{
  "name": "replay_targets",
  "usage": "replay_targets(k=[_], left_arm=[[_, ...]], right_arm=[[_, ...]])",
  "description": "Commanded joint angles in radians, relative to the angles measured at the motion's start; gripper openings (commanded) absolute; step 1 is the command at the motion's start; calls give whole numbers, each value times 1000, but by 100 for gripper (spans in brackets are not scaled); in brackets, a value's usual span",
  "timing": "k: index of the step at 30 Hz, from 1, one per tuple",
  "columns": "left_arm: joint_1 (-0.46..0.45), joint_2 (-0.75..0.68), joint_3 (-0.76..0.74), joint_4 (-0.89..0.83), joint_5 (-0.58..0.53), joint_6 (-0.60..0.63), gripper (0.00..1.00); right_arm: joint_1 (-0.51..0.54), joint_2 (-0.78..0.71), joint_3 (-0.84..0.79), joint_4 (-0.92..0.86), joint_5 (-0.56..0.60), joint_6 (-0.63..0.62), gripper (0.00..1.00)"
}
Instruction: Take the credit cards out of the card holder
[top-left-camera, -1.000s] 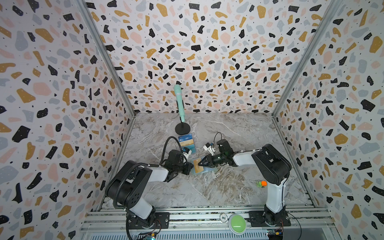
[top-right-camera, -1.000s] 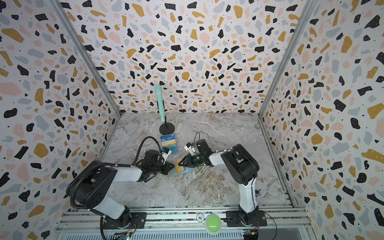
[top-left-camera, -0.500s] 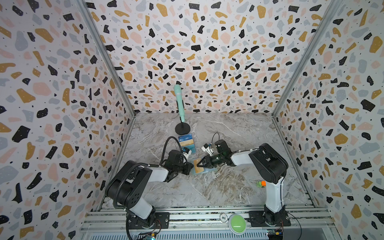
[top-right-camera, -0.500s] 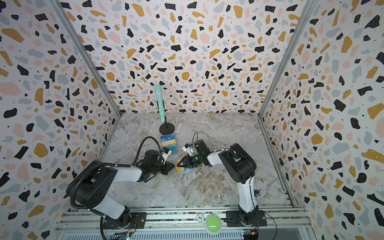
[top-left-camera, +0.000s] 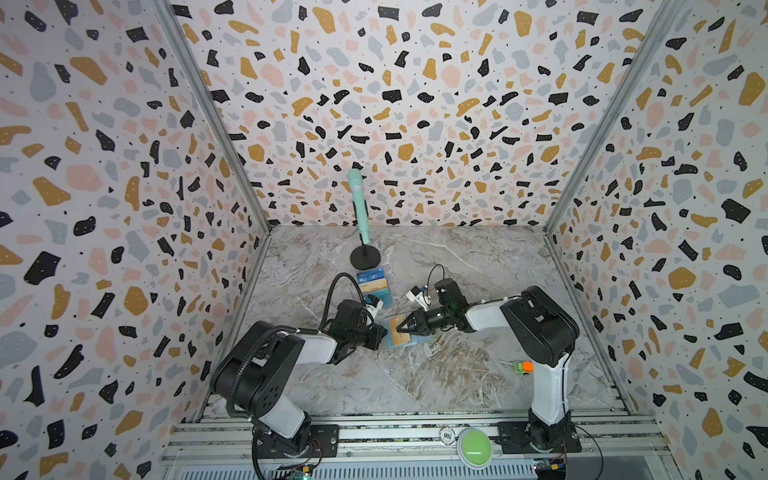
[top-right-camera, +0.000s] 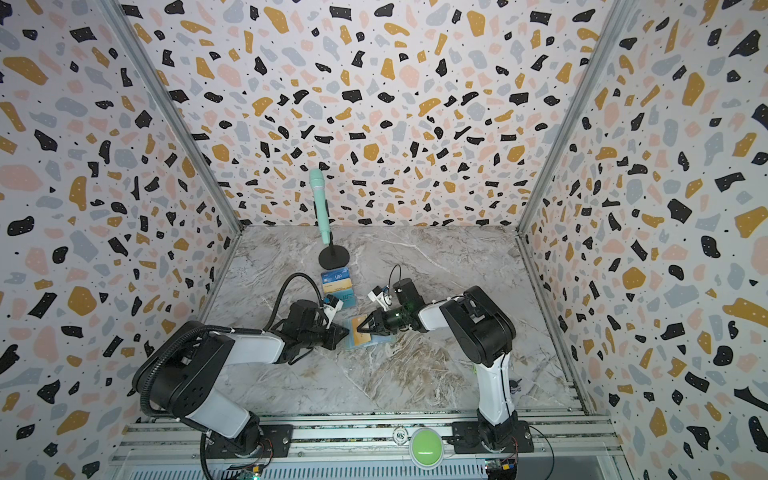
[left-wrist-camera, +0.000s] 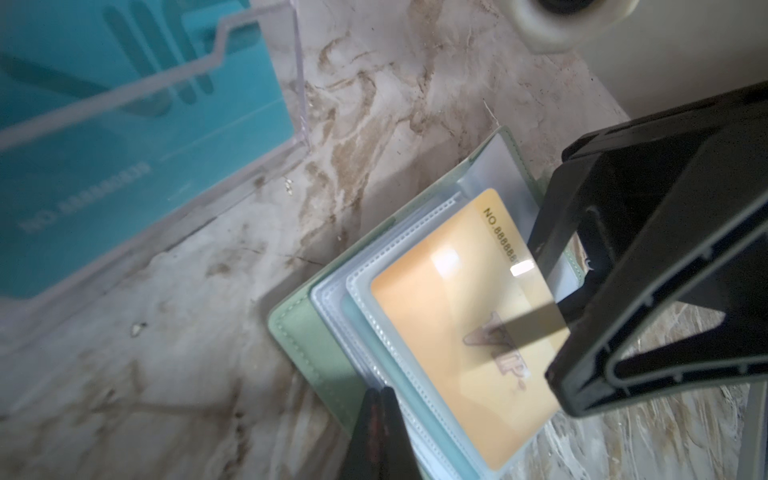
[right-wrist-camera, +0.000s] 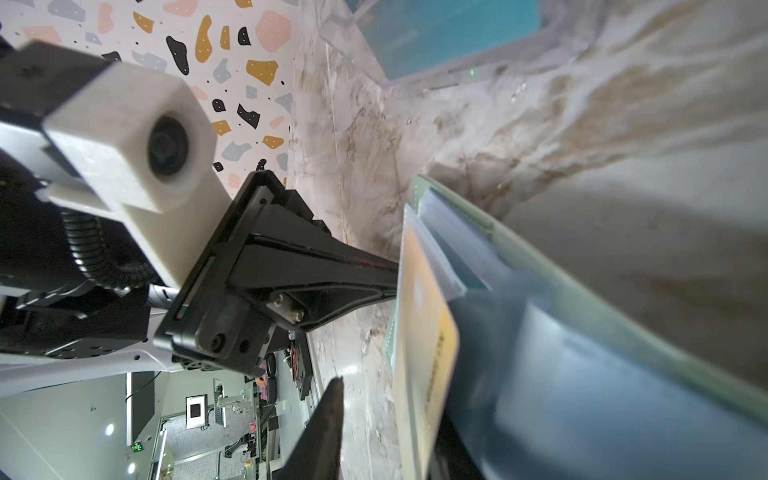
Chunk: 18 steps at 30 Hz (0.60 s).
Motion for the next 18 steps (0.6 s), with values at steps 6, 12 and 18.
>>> replay_targets(k=[6, 12, 18], left_arm=[[-8, 13, -24, -23, -10, 8, 0], [-8, 12, -24, -24, -10, 7, 0], [-8, -4, -29, -19, -29, -2, 0]], right_arm=[[-31, -81, -39, 41, -40, 2, 30], [-46, -97, -55, 40, -40, -4, 30], [-54, -102, -65, 33, -34, -10, 28]])
